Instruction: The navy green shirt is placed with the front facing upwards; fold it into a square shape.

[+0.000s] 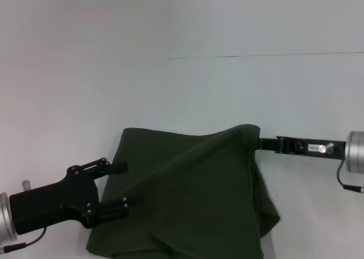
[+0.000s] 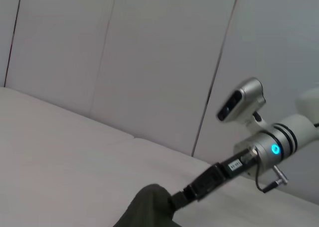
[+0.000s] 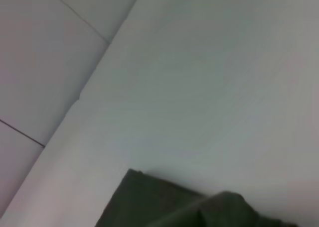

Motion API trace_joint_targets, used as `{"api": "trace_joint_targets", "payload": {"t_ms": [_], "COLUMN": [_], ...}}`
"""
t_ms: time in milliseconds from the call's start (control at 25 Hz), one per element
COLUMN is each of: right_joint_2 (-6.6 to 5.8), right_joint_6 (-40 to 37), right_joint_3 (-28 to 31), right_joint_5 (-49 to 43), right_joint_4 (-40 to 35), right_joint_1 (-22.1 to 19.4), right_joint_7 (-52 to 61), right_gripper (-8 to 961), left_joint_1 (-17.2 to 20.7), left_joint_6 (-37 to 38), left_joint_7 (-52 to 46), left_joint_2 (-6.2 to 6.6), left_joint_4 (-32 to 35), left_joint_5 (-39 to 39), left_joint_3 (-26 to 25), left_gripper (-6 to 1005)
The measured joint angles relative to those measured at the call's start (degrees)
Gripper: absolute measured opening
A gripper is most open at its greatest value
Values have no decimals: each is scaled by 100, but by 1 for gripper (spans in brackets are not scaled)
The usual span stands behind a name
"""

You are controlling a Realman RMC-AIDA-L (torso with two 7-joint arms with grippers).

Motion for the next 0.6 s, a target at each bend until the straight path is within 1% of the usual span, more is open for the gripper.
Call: {"api": "trace_joint_targets", "payload": {"t_ms": [40, 200, 320, 360, 440, 560, 600], "right_joint_2": [-8, -80, -126, -139, -180, -306, -324], "right_joint_6": [-35, -108, -292, -501, -913, -1558, -1704], "right_joint_3": [17, 154, 530, 693, 812, 746, 718], "right_joint_5": [0, 29, 35, 36, 25, -137, -257], "right_joint_4": [-3, -17, -9, -19, -48, -52, -33], "right_joint_1": [-67, -293, -442, -485, -526, -565, -583], "right_joint_7": [0, 2, -71, -169, -309, -377, -354], "right_gripper": [22, 161, 284, 327, 415, 540, 581], "left_joint_1": [-1, -23, -27, -27, -27, 11, 27], "left_joint_6": [2, 19, 93, 109, 126, 136, 121], "left_joint_7": [-9, -224, -309, -317, -327, -441, -435], "left_joint_2": [0, 0, 0, 0, 0, 0, 0], "left_joint_4": [-8, -24, -31, -32, -34, -36, -46], "left_joint_5": [-12, -84, -166, -177, -191, -223, -228], "left_joint_3": [-5, -8, -9, -9, -10, -66, -110], "left_gripper": [794, 794, 794, 794, 793, 793, 794]}}
